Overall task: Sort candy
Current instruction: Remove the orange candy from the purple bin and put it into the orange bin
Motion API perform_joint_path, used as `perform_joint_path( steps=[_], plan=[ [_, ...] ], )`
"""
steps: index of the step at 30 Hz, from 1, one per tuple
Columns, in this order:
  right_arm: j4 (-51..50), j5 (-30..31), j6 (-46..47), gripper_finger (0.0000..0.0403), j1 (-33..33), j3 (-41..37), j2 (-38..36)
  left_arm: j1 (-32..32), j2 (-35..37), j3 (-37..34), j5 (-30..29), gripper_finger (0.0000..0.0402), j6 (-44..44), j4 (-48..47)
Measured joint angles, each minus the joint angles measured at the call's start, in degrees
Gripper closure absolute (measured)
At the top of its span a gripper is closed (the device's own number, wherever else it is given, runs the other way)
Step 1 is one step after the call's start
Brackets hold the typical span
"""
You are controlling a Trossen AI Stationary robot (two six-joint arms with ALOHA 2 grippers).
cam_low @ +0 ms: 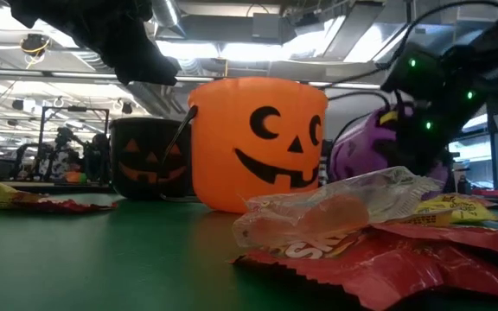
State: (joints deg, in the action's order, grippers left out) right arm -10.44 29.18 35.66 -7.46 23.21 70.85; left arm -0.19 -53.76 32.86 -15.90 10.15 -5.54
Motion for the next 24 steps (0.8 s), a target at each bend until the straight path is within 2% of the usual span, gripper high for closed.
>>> perform_joint_path(
  steps=[7,14,24],
  plan=[
    [-18.8,-6.5,0.1,0.0399,0.0,8.9,-6.8,0.0,0.0,0.0,0.0,0.0234,0.0,0.0],
    [-34.6,-6.0,0.2,0.04,-0.1,19.0,-8.0,0.0,0.0,0.0,-0.1,0.0234,0.0,0.1],
    [-42.5,-11.2,3.0,0.0401,0.0,24.2,-8.0,0.0,0.0,0.0,-0.1,0.0234,-0.1,0.2]
  ],
)
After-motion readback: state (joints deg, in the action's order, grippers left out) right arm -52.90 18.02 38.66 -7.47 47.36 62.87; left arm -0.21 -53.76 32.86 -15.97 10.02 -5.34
